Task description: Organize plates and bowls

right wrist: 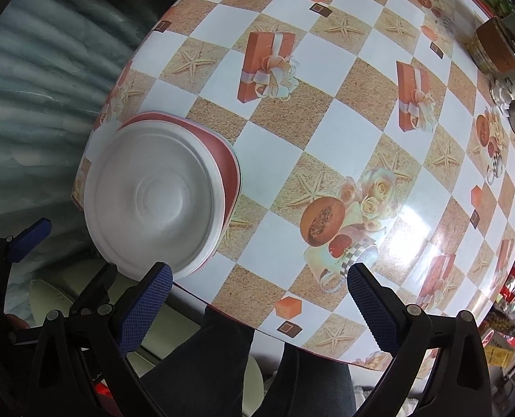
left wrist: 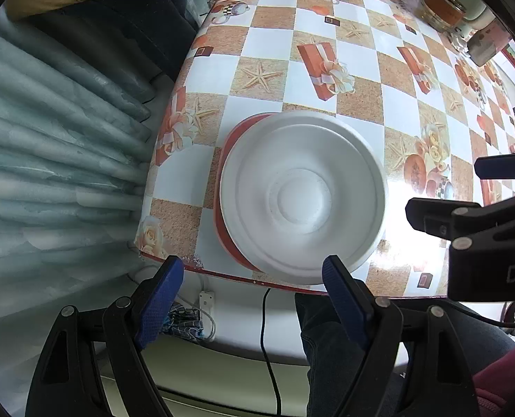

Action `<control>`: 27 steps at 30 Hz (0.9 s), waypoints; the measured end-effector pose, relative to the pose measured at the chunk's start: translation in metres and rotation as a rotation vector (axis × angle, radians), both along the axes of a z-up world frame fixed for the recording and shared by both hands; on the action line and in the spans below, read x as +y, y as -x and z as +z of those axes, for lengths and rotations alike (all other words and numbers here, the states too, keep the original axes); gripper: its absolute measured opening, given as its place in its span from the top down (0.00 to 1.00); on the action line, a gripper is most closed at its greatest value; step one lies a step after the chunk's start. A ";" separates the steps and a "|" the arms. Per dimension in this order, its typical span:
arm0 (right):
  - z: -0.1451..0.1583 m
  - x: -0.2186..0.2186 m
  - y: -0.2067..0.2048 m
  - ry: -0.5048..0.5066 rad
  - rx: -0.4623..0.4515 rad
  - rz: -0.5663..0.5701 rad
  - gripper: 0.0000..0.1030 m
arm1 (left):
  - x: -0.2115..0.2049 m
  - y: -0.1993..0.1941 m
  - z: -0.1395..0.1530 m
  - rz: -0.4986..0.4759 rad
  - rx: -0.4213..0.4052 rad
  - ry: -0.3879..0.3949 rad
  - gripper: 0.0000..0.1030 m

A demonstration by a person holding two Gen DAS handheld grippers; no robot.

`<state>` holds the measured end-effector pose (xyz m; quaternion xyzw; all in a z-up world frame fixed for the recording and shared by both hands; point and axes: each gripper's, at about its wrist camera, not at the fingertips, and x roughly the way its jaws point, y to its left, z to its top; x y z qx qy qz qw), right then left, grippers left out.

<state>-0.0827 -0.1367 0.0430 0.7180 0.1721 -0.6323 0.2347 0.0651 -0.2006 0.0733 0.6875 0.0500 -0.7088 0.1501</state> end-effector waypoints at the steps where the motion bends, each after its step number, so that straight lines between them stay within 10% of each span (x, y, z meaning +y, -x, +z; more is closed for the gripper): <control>1: 0.000 0.000 0.000 0.000 -0.001 -0.001 0.02 | 0.000 0.000 0.000 0.001 -0.001 0.000 0.18; 27: -0.002 -0.005 -0.002 0.003 -0.002 0.017 0.02 | 0.000 -0.002 -0.002 0.020 -0.010 0.000 0.18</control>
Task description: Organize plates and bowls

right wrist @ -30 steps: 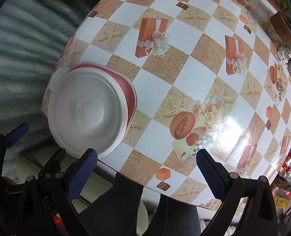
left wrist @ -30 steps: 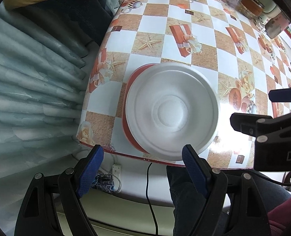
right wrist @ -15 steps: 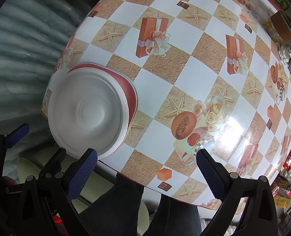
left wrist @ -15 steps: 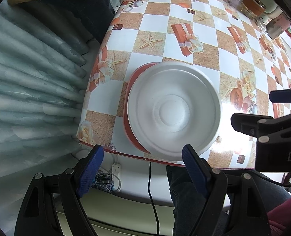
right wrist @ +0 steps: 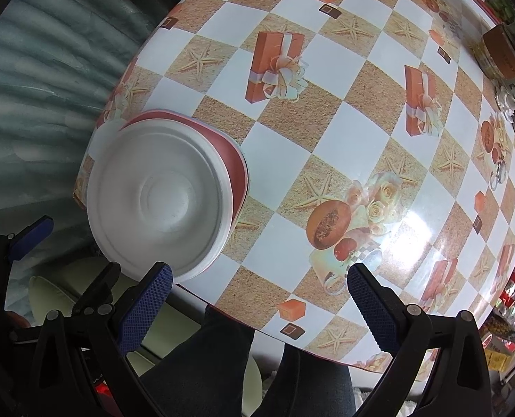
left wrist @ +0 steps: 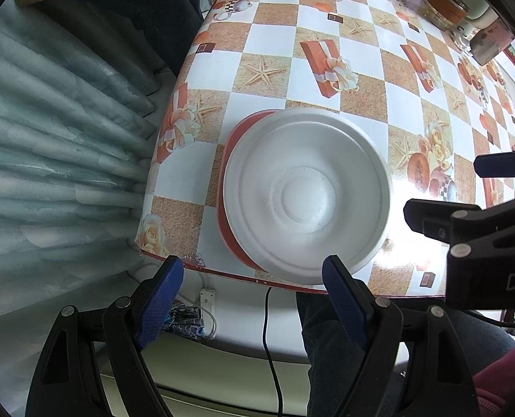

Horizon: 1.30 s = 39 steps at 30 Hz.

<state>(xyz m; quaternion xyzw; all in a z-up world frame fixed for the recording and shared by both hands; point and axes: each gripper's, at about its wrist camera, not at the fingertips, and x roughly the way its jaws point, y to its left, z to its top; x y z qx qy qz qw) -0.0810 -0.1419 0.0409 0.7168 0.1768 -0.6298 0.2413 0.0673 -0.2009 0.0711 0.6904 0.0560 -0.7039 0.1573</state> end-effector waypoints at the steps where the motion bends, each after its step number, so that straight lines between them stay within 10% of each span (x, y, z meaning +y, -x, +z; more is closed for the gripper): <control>1: 0.000 0.000 0.000 0.000 0.000 0.000 0.02 | 0.001 0.000 0.000 0.000 0.000 0.001 0.18; 39: 0.001 -0.006 -0.002 0.006 0.014 0.043 0.02 | -0.002 0.002 -0.002 0.015 -0.014 0.006 0.18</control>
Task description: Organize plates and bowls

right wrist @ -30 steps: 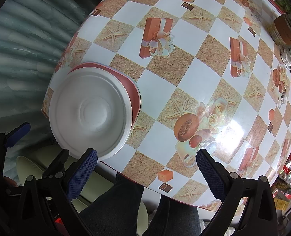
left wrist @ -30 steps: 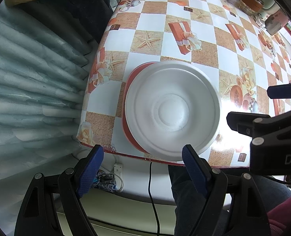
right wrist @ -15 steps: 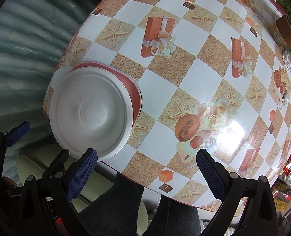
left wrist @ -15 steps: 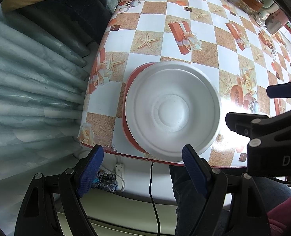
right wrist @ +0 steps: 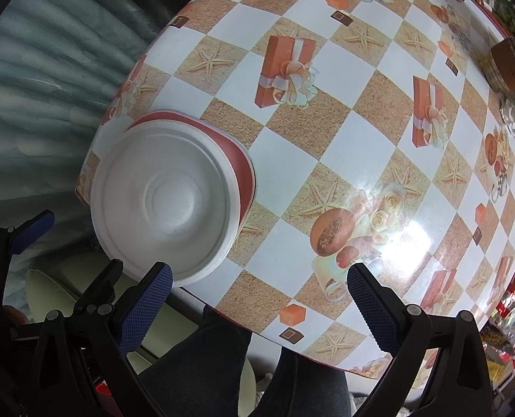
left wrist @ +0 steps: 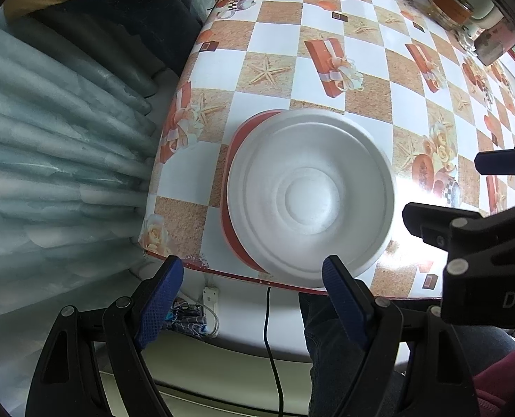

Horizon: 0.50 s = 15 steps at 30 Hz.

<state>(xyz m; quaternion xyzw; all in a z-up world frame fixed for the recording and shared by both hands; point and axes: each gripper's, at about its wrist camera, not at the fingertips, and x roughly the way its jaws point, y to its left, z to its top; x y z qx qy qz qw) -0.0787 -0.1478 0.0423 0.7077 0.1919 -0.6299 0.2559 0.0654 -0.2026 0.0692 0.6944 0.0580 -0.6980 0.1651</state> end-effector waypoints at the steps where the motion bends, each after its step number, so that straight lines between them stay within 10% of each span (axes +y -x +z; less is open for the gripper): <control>1: 0.000 0.000 0.000 0.000 0.001 0.002 0.02 | 0.000 0.000 0.000 0.000 0.000 -0.001 0.18; 15: 0.001 -0.003 -0.001 0.003 0.004 0.010 0.02 | -0.002 0.002 0.001 0.001 -0.001 0.002 0.18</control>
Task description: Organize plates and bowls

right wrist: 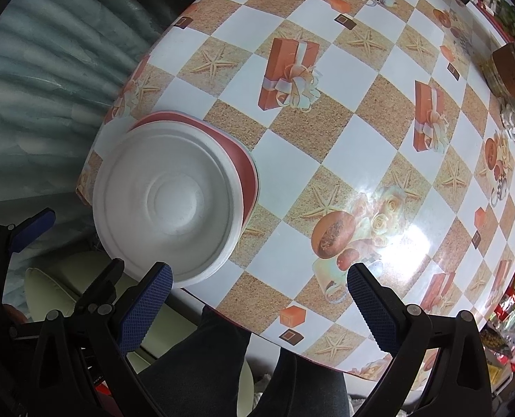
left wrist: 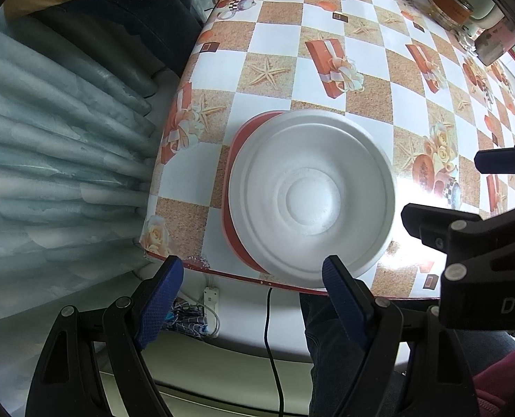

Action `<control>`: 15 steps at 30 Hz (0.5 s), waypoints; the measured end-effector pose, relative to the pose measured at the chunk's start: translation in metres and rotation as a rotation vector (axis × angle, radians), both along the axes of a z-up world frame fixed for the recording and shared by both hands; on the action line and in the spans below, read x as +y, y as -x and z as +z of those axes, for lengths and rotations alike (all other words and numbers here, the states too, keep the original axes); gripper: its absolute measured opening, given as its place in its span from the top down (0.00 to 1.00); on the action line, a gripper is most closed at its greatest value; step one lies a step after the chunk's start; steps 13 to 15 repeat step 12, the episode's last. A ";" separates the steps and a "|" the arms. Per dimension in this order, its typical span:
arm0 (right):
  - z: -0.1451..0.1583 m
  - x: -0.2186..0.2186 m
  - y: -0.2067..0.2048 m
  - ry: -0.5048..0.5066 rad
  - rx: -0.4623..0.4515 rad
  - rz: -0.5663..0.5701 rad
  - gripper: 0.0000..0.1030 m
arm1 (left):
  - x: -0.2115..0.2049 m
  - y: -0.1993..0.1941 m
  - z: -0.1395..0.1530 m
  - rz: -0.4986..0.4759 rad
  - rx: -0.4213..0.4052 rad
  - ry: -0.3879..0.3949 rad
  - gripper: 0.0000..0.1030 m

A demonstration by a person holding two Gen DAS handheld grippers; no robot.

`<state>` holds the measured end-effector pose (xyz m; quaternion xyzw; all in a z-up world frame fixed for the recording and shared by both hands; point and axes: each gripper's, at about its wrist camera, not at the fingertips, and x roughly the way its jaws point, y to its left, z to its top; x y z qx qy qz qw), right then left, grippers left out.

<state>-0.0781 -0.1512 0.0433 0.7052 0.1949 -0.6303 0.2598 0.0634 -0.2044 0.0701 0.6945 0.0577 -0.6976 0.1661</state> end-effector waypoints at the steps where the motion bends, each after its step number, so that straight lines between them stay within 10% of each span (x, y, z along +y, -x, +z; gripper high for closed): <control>1: 0.000 0.000 0.000 0.000 0.000 0.000 0.02 | 0.000 0.000 0.000 0.000 -0.001 0.000 0.18; 15: 0.003 -0.002 -0.001 0.010 0.012 0.015 0.02 | -0.008 0.000 0.009 0.019 0.056 -0.006 0.18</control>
